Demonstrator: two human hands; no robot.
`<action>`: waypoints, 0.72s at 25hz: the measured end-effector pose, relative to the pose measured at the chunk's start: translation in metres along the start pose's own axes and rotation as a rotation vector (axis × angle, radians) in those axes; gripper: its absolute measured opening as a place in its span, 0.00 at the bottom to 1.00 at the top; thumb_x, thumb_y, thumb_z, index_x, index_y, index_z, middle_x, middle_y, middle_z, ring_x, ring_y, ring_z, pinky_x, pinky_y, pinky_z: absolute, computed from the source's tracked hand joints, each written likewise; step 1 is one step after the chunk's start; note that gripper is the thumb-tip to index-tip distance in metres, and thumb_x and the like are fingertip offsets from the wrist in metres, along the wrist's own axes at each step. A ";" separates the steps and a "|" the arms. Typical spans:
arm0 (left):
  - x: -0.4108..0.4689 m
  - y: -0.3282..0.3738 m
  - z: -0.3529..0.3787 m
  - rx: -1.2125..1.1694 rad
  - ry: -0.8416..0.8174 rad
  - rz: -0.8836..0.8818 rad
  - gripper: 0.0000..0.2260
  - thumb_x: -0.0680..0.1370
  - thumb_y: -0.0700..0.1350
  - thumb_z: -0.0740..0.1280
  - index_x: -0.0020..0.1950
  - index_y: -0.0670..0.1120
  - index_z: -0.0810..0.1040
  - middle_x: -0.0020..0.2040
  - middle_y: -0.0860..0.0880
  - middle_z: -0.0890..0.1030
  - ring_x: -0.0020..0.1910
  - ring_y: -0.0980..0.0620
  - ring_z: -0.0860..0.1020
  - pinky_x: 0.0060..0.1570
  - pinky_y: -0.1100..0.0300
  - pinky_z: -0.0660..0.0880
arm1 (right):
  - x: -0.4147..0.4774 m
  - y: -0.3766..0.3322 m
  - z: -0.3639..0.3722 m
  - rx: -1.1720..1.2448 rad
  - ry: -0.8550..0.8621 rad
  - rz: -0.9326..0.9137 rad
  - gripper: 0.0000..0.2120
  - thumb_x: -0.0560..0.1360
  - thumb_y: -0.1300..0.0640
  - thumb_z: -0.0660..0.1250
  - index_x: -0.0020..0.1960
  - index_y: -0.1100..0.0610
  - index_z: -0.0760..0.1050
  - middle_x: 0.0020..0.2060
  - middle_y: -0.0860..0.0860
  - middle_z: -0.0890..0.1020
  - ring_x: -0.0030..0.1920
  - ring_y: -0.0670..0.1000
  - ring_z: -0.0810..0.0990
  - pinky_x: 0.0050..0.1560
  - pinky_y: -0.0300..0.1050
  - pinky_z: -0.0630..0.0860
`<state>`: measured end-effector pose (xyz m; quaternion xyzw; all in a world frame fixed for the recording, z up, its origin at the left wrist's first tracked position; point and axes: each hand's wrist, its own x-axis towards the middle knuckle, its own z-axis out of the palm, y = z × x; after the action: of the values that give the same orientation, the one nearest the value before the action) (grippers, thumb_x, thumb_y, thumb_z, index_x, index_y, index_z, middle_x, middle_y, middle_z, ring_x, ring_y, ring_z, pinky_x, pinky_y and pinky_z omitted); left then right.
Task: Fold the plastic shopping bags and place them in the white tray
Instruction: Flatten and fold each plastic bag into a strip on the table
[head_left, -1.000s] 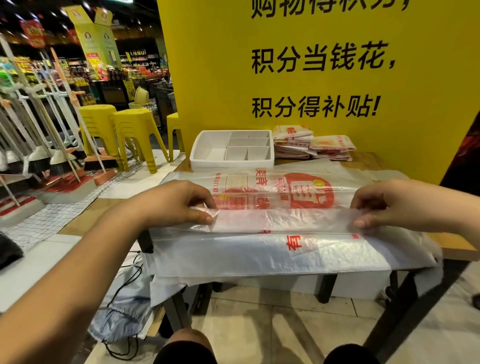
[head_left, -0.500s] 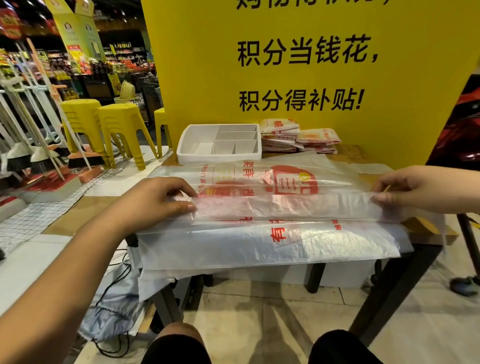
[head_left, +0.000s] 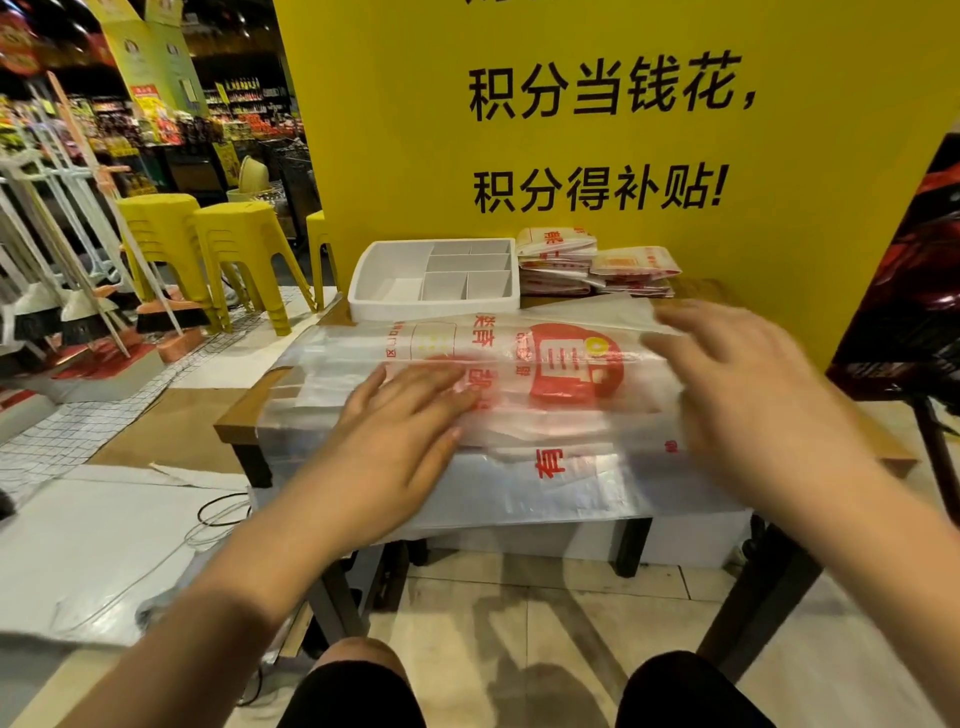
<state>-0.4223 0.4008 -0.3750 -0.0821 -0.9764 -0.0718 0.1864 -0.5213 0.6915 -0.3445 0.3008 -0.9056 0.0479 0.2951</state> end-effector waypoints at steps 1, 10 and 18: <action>0.002 0.004 0.007 0.022 -0.016 -0.013 0.25 0.81 0.59 0.47 0.74 0.56 0.70 0.75 0.56 0.68 0.76 0.55 0.62 0.76 0.50 0.48 | -0.002 -0.022 0.004 0.056 0.017 -0.043 0.24 0.72 0.60 0.62 0.68 0.57 0.75 0.69 0.58 0.75 0.70 0.62 0.71 0.70 0.62 0.66; 0.030 -0.008 0.007 -0.116 0.132 -0.149 0.04 0.81 0.49 0.64 0.53 0.52 0.77 0.49 0.56 0.76 0.53 0.50 0.75 0.58 0.48 0.71 | -0.005 -0.075 0.043 0.146 -0.034 -0.237 0.18 0.78 0.52 0.63 0.67 0.53 0.75 0.66 0.55 0.77 0.66 0.58 0.74 0.68 0.57 0.69; 0.008 -0.015 0.013 -0.001 0.235 -0.083 0.09 0.80 0.45 0.64 0.59 0.50 0.79 0.60 0.50 0.77 0.64 0.46 0.73 0.64 0.52 0.65 | -0.019 -0.060 0.048 0.097 -0.310 -0.073 0.29 0.81 0.37 0.43 0.78 0.45 0.62 0.74 0.52 0.69 0.75 0.55 0.67 0.74 0.54 0.62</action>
<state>-0.4368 0.3895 -0.3858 -0.0330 -0.9503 -0.0892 0.2966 -0.4989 0.6401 -0.4004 0.3510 -0.9255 0.0340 0.1385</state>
